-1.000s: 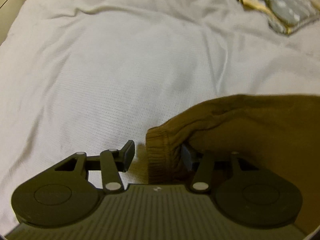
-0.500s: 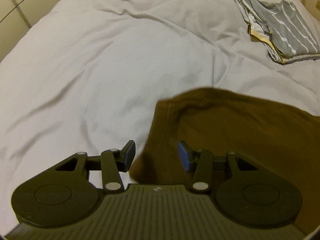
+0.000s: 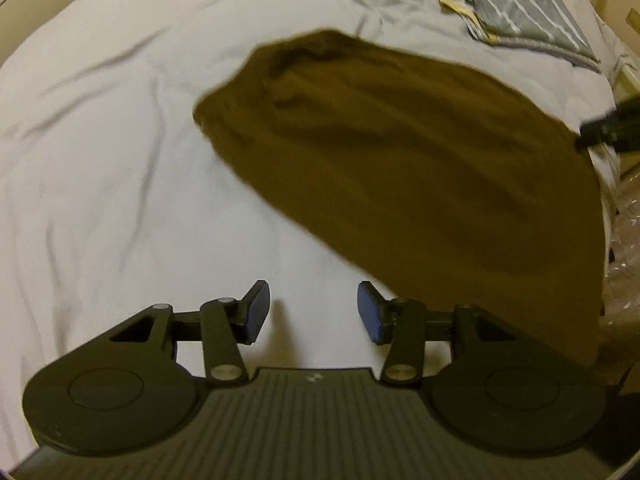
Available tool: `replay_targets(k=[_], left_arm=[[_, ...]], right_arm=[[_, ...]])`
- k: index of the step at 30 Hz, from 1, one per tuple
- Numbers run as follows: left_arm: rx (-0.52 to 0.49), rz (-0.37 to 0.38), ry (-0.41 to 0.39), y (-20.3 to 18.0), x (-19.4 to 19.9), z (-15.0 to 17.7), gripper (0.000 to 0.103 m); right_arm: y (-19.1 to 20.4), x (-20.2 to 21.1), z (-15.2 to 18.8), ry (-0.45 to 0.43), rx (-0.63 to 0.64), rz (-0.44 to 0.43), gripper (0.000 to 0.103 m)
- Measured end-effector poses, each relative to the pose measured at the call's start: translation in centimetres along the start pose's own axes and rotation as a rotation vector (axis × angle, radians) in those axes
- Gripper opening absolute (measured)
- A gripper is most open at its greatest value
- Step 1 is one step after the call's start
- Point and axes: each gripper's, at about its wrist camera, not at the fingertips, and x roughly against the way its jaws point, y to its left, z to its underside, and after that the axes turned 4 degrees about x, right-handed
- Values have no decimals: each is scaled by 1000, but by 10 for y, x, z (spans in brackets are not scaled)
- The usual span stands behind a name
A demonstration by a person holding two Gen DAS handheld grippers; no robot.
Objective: Fold clothes
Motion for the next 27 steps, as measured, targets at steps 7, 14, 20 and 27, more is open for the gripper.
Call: replay_targets(k=[7, 14, 20, 27], left_arm=[[58, 25, -68, -23, 26, 55, 45], [181, 26, -149, -39, 53, 101, 48], [311, 3, -210, -52, 59, 129, 53], [398, -35, -285, -84, 49, 142, 55]], right_arm=[[65, 47, 16, -76, 112, -73, 36], [182, 62, 75, -55, 467, -160, 38], [223, 35, 102, -15, 759, -137, 40], [180, 26, 81, -5, 668, -327, 23]])
